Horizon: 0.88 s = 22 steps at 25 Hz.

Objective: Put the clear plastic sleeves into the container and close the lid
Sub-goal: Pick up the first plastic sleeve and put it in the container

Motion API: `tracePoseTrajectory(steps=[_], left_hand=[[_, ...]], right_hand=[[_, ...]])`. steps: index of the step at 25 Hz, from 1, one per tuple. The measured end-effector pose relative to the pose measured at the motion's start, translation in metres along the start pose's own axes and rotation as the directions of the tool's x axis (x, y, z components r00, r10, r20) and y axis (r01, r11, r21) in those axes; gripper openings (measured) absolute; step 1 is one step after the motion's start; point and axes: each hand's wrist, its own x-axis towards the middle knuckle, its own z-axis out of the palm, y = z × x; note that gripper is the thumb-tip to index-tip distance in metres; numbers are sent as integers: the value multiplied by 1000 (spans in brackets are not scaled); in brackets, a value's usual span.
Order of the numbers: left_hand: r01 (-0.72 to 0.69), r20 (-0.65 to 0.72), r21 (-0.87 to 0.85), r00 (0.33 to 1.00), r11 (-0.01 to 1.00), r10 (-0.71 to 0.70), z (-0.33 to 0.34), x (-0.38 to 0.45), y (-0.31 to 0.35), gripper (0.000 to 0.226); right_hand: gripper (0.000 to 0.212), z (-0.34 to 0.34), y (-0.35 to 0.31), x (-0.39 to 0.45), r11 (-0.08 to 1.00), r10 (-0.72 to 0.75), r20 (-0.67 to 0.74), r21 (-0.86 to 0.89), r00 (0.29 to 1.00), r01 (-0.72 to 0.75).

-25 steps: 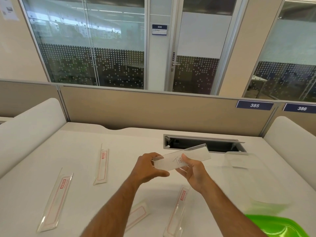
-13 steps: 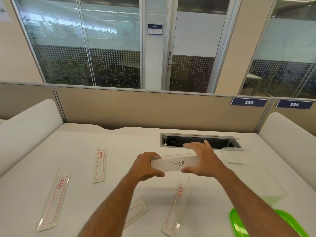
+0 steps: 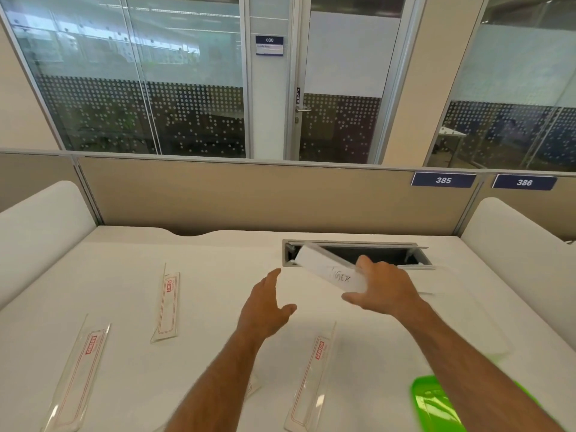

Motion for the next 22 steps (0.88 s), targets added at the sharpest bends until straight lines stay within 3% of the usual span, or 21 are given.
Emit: tracePoseTrajectory(steps=[4, 8, 14, 22], left_hand=[[-5, 16, 260, 1000, 966, 1, 36, 3, -16, 80], [-30, 110, 451, 994, 892, -22, 68, 13, -29, 79], [-58, 138, 539, 990, 840, -20, 94, 21, -54, 79], [-51, 114, 558, 993, 829, -16, 106, 23, -66, 81]], right_hand=[[63, -5, 40, -3, 959, 280, -157, 89, 947, -268], [67, -6, 90, -15, 868, 496, -178, 66, 850, -492], [69, 10, 139, -43, 703, 710, 6, 56, 705, -709], [65, 51, 157, -43, 654, 745, 198, -29, 637, -756]])
